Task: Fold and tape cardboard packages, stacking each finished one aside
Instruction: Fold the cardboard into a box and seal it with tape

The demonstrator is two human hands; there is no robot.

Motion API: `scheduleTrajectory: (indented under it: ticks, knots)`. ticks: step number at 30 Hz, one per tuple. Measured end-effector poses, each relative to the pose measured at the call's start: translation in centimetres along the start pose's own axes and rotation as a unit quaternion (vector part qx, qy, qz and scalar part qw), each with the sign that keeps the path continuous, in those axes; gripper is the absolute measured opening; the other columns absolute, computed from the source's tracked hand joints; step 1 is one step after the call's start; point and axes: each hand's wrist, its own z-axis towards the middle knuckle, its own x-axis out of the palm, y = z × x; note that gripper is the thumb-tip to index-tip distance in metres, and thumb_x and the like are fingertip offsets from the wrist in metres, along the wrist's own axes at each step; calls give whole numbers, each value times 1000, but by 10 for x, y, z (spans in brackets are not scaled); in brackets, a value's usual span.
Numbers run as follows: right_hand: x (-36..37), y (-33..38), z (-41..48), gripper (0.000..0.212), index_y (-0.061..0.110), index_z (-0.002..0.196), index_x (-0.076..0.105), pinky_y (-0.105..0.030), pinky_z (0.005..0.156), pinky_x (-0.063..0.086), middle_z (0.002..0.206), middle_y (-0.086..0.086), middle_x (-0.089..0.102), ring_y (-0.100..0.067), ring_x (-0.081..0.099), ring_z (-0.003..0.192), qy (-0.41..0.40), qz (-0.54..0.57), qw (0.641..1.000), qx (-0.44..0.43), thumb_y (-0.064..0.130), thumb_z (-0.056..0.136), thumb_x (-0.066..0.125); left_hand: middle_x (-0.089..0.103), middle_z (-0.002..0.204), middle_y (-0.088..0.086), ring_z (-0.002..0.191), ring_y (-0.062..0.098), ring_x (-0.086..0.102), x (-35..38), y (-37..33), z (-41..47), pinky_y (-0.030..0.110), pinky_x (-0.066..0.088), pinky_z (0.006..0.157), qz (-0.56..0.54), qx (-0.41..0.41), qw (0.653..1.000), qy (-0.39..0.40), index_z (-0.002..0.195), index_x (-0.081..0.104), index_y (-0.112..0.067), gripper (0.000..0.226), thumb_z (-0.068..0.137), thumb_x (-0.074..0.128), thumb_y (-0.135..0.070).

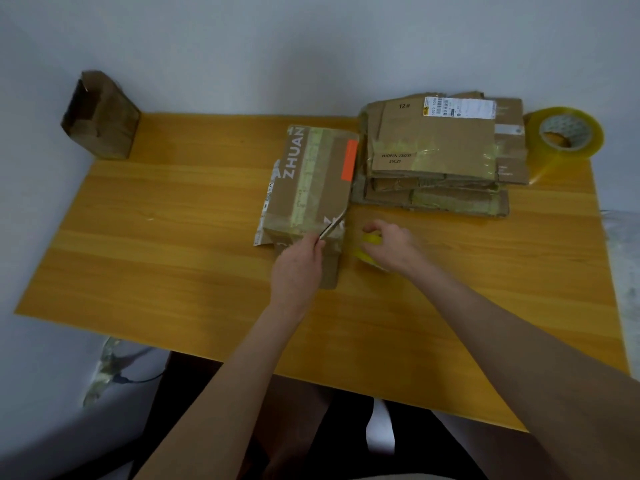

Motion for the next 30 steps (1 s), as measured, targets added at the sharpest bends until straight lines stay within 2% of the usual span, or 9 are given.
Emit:
scheduleTrajectory:
  ticks: [3, 5, 8, 12, 16, 19, 22, 25, 30]
  knots:
    - [-1, -4, -2, 37, 27, 126, 55, -39, 89, 49, 128, -7, 58, -27, 55, 115, -10, 10, 1000, 8, 37, 91, 58, 67, 88, 10, 78, 29, 65, -1, -18, -12, 32, 42, 57, 50, -38, 995, 71, 131, 48, -11, 35, 103, 36, -28]
    - [2, -5, -5, 35, 25, 124, 56, -39, 90, 49, 125, -7, 60, -27, 55, 115, -23, 18, 1000, 7, 40, 93, 57, 69, 91, 10, 79, 28, 66, -1, -27, -21, 31, 41, 58, 70, -39, 993, 88, 143, 36, -14, 42, 103, 34, -27]
    - [5, -5, -9, 31, 26, 120, 59, -36, 83, 49, 120, -7, 63, -27, 58, 108, -49, 11, 999, 8, 42, 95, 53, 69, 92, 10, 79, 27, 65, 1, -32, -29, 30, 39, 58, 70, -20, 995, 72, 141, 42, -13, 39, 102, 37, -20]
    - [5, -3, -13, 21, 32, 111, 63, -30, 64, 47, 111, -4, 68, -25, 63, 89, -82, -23, 996, 22, 41, 95, 53, 68, 88, 11, 75, 27, 65, 2, -37, -32, 30, 38, 56, 57, -12, 996, 69, 138, 47, -9, 39, 99, 44, -11]
    - [-1, 3, -18, 19, 32, 109, 65, -22, 46, 30, 81, 1, 59, -16, 53, 65, -103, -28, 993, 44, 37, 97, 52, 67, 89, 8, 67, 15, 49, 1, -39, -34, 26, 35, 57, 81, -19, 992, 91, 144, 40, -13, 43, 100, 40, -12]
    - [-3, 7, -21, 19, 31, 109, 64, -20, 43, 26, 75, 3, 55, -10, 45, 55, -120, -54, 990, 42, 37, 97, 50, 67, 96, 7, 72, 16, 53, 2, -40, -33, 25, 35, 59, 100, -22, 990, 101, 146, 36, -15, 45, 101, 37, -14]
    - [-4, 10, -23, 20, 30, 108, 65, -20, 43, 27, 72, 4, 54, -10, 46, 54, -123, -65, 990, 38, 38, 98, 50, 66, 99, 9, 84, 25, 63, 6, -42, -29, 29, 39, 62, 106, -28, 987, 114, 146, 35, -15, 45, 101, 37, -12]
    - [-3, 13, -24, 20, 29, 108, 65, -20, 42, 27, 71, 5, 53, -10, 46, 54, -127, -77, 988, 32, 38, 98, 49, 66, 93, 9, 81, 26, 63, 9, -42, -26, 31, 43, 61, 122, -35, 984, 128, 145, 37, -15, 46, 100, 39, -9]
    - [-2, 15, -25, 20, 29, 107, 65, -21, 45, 31, 73, 5, 53, -14, 51, 62, -127, -97, 987, 26, 37, 99, 48, 65, 89, 6, 76, 22, 63, 11, -42, -22, 26, 38, 56, 160, -28, 977, 139, 145, 36, -18, 49, 98, 40, -5]
